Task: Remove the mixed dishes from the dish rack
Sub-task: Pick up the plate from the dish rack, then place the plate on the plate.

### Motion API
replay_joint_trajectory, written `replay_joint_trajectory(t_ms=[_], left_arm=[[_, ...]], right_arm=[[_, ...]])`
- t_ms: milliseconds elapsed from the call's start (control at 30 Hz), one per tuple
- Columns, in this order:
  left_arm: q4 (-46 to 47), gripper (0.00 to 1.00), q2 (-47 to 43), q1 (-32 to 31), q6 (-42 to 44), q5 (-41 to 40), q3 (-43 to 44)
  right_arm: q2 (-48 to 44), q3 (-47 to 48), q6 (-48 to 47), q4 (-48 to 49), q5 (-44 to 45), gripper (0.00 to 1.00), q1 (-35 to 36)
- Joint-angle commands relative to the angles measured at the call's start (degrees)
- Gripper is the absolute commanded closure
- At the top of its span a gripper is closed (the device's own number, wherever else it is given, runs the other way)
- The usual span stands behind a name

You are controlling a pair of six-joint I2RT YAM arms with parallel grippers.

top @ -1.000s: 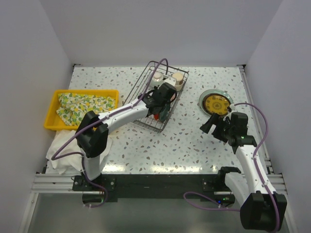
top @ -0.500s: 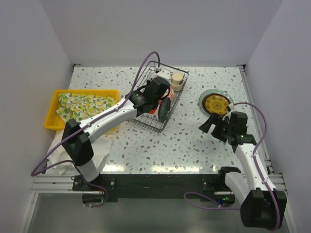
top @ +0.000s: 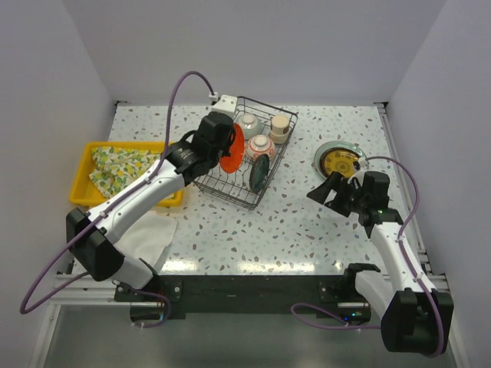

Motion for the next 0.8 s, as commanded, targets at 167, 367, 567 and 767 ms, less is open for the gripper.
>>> replay_joint_trajectory(t_ms=[167, 367, 567, 767], left_arm=[[15.4, 1.0, -9.0, 4.1, -13.0, 23.9, -9.6], [23.7, 1.0, -9.2, 4.0, -22.4, 36.5, -15.9], [30.3, 1.0, -8.2, 3.6, -28.2, 42.3, -19.8], [33.2, 1.0, -7.6, 2.4, -30.7, 44.7, -21.0]], right_arm=[[1.6, 2.2, 10.2, 15.4, -12.3, 0.08, 1.5], [2.0, 2.5, 14.8, 22.3, -14.2, 0.11, 4.0], [2.2, 2.6, 16.9, 25.8, -14.1, 0.16, 6.2], [2.7, 2.3, 17.6, 27.1, -13.6, 0.24, 8.5]])
